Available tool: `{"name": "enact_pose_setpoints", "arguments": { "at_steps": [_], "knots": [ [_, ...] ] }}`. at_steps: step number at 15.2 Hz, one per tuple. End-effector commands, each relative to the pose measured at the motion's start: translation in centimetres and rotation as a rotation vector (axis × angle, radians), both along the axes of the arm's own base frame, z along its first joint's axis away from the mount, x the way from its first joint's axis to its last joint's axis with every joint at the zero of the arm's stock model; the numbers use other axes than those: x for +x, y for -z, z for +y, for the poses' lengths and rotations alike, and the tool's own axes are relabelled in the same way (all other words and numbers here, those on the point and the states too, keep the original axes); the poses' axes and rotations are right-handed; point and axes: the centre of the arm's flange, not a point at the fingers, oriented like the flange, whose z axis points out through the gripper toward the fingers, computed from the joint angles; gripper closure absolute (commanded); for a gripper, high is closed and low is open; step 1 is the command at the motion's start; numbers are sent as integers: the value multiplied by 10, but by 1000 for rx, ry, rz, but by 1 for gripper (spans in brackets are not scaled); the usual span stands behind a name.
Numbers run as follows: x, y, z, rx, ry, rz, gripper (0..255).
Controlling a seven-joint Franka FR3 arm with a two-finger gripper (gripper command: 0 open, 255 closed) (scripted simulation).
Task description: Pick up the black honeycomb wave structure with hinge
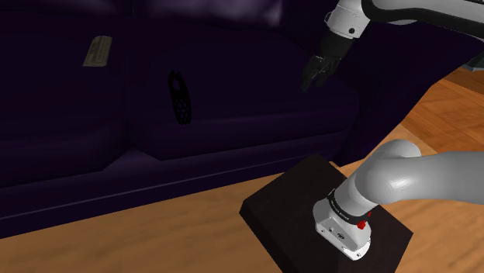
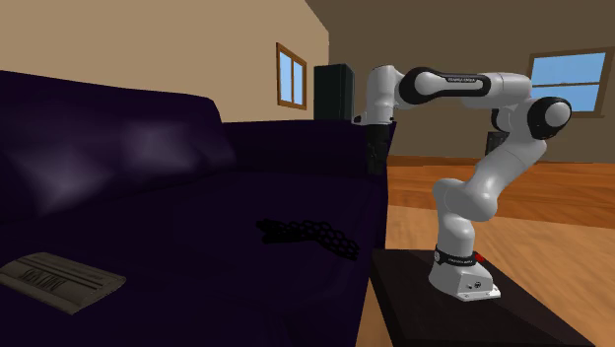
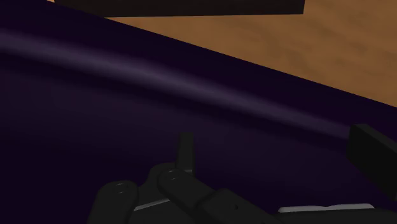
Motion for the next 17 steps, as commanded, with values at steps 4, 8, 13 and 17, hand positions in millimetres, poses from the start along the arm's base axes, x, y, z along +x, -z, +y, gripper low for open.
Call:
{"name": "enact_pose_setpoints", "arguments": {
  "at_steps": [4,8,13,17],
  "knots": [
    [22,-2,36,-2,20,27,0],
    [52,-4,82,-4,46,64,0],
    [92,-5,140,-7,80,109,0],
    [125,-4,185,-10,106,146,0]
  ]
}}
